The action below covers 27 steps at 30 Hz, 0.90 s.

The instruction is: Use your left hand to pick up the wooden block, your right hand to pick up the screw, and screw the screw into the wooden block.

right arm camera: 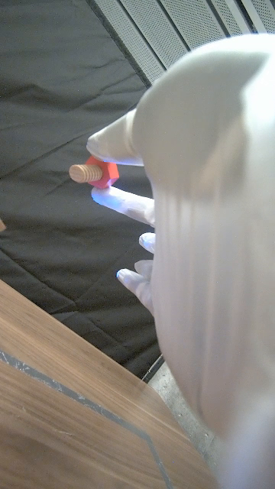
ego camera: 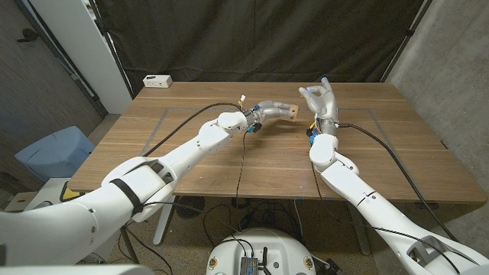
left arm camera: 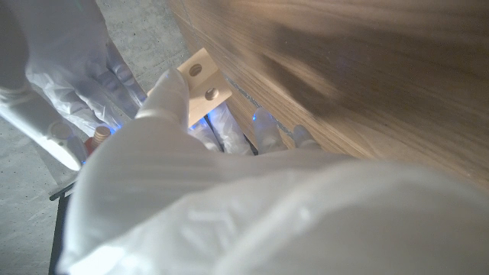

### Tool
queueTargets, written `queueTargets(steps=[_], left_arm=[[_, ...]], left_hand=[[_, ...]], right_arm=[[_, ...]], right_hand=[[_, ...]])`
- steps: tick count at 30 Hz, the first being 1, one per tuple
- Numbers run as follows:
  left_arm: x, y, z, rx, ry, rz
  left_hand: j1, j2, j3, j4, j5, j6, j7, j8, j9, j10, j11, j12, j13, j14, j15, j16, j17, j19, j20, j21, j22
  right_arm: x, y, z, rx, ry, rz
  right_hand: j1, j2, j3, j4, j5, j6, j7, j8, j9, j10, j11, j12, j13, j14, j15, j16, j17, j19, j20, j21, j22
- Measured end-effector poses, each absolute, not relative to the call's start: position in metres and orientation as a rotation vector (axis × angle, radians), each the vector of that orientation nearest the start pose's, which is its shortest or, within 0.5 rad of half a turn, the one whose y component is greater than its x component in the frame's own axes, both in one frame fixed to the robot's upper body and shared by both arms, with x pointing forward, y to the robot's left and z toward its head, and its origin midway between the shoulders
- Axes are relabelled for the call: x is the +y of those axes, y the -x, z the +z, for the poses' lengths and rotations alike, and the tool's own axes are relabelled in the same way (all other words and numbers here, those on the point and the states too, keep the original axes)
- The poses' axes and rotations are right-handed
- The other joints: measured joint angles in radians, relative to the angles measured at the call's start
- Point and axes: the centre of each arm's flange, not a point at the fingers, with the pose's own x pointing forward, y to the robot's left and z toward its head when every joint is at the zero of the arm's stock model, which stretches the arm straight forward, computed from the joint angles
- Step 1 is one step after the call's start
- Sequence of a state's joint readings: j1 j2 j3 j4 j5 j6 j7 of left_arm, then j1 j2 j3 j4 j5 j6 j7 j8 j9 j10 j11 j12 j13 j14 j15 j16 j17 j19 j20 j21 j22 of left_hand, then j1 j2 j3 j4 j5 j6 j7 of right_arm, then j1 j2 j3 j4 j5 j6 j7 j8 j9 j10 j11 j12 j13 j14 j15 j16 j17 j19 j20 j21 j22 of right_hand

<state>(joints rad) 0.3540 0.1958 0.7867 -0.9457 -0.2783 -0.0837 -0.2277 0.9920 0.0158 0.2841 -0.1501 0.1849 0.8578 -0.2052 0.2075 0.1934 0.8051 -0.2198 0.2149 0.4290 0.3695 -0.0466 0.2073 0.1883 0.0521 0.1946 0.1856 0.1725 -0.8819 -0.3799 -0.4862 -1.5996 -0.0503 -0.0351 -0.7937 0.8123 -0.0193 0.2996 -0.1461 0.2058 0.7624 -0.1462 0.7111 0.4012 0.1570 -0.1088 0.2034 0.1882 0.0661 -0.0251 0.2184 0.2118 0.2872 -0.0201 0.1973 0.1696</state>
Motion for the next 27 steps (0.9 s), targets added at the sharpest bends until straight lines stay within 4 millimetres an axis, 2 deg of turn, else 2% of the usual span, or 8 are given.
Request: queueTargets(steps=[20,27], left_arm=[[0.031,-0.702,0.041,-0.45,-0.494,-0.637],[0.03,-0.702,0.042,-0.455,-0.494,-0.643]], left_hand=[[0.0,0.0,0.0,0.0,0.0,0.0,0.0,-0.003,0.0,0.0,0.0,0.0,0.0,0.0,0.0,0.0,0.0,0.0,0.0,0.0,0.0],[0.0,0.0,-0.001,-0.001,0.0,-0.001,0.001,0.0,-0.001,0.0,0.0,0.0,0.0,0.0,0.0,0.0,0.0,0.0,0.0,0.0,0.0]], right_arm=[[-0.19,-0.608,-0.004,-0.785,0.277,-0.503],[-0.187,-0.615,-0.006,-0.776,0.279,-0.509]], right_hand=[[0.006,0.005,0.0,0.0,0.0,0.0,0.0,0.008,0.0,0.0,0.0,0.0,0.0,0.009,-0.009,0.0,0.0,0.006,-0.012,0.0,0.0],[0.009,0.009,-0.001,-0.001,-0.001,0.0,0.0,0.007,0.0,-0.007,-0.007,-0.004,0.0,0.009,-0.009,0.0,0.005,0.008,-0.014,0.0,0.0]])
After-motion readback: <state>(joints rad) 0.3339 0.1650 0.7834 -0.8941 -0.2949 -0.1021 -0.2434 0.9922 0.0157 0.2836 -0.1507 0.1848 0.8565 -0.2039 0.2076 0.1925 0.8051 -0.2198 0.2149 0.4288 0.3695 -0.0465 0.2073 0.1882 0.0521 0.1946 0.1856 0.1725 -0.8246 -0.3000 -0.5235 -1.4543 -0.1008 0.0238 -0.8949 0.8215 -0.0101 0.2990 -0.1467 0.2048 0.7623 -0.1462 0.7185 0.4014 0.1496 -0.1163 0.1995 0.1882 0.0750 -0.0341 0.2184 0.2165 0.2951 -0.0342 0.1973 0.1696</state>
